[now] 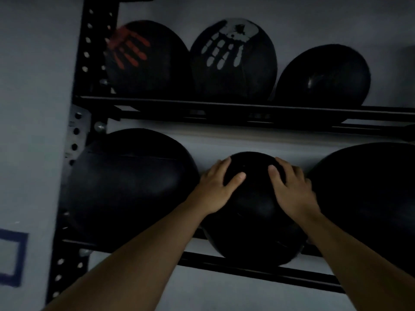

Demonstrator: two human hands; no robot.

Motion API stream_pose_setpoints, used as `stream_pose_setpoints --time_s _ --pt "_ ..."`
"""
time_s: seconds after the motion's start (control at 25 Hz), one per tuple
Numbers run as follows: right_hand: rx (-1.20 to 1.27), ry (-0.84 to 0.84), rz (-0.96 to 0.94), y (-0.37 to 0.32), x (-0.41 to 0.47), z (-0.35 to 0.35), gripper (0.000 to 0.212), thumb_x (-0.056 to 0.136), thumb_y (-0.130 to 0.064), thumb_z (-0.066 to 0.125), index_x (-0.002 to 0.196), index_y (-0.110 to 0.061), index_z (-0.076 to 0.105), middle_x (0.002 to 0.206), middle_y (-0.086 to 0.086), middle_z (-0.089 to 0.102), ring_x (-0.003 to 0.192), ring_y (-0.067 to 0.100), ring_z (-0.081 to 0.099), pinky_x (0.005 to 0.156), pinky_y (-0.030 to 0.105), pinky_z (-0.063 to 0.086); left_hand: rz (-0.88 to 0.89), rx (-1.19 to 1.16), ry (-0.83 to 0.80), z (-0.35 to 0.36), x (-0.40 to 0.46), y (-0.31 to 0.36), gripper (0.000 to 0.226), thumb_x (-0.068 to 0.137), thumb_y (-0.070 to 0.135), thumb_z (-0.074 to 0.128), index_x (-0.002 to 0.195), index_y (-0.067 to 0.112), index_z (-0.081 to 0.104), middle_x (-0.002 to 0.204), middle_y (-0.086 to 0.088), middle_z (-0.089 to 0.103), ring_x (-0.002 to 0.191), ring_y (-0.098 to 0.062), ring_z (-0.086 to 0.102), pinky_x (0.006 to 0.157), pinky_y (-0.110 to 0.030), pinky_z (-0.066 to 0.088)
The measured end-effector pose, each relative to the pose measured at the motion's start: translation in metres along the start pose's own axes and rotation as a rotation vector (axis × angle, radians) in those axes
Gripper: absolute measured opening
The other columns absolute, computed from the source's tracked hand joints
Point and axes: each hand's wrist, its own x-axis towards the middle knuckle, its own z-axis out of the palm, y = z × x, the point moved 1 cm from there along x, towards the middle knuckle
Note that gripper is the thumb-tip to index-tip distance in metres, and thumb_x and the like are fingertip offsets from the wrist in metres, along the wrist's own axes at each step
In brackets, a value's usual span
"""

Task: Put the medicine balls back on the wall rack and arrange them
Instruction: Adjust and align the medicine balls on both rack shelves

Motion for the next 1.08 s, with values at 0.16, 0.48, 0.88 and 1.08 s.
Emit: stream_pose_setpoints --time_s 0.16,0.48,0.88,1.08 --pt "-0.115 0.049 -0.065 -0.026 -0.007 -0.009 0.061 0.101 -0.060 0.034 0.157 -0.037 0.035 0.165 0.012 0.037 0.149 0.043 0.033 0.120 0.062 0.027 0.097 0.398 0.007 -0.040 -0.020 0.000 0.072 0.101 0.072 0.027 0.164 0.037 0.026 0.174 0.003 0.026 0.161 -0.023 0.020 0.129 -0.049 -0.001" --pt "0.020 0.017 -0.293 -0.177 -0.026 0.049 0.063 0.101 -0.063 0.039 0.156 -0.033 0.040 0.163 0.010 0.041 0.150 0.036 0.033 0.121 0.053 0.027 -0.178 0.295 0.591 -0.209 -0.049 -0.082 0.072 0.096 0.072 0.036 0.155 0.032 0.040 0.166 -0.007 0.037 0.154 -0.037 0.030 0.124 -0.063 0.019" --pt "0.070 0.044 -0.107 -0.257 -0.060 0.170 0.089 0.087 -0.088 0.022 0.163 -0.042 0.015 0.175 0.011 0.013 0.161 0.040 0.009 0.124 0.071 0.007 -0.187 -0.419 0.340 -0.240 -0.056 -0.221 0.103 0.071 0.094 0.046 0.158 0.041 0.039 0.162 0.001 0.046 0.148 -0.025 0.046 0.121 -0.047 0.037" --pt "0.001 0.047 -0.150 -0.261 -0.041 0.170 0.085 0.088 -0.085 0.022 0.161 -0.041 0.022 0.169 0.010 0.026 0.156 0.040 0.023 0.121 0.069 0.021 -0.212 -0.501 0.467 -0.230 -0.045 -0.232 0.094 0.070 0.096 0.049 0.149 0.046 0.050 0.153 0.002 0.054 0.141 -0.027 0.052 0.118 -0.054 0.042"
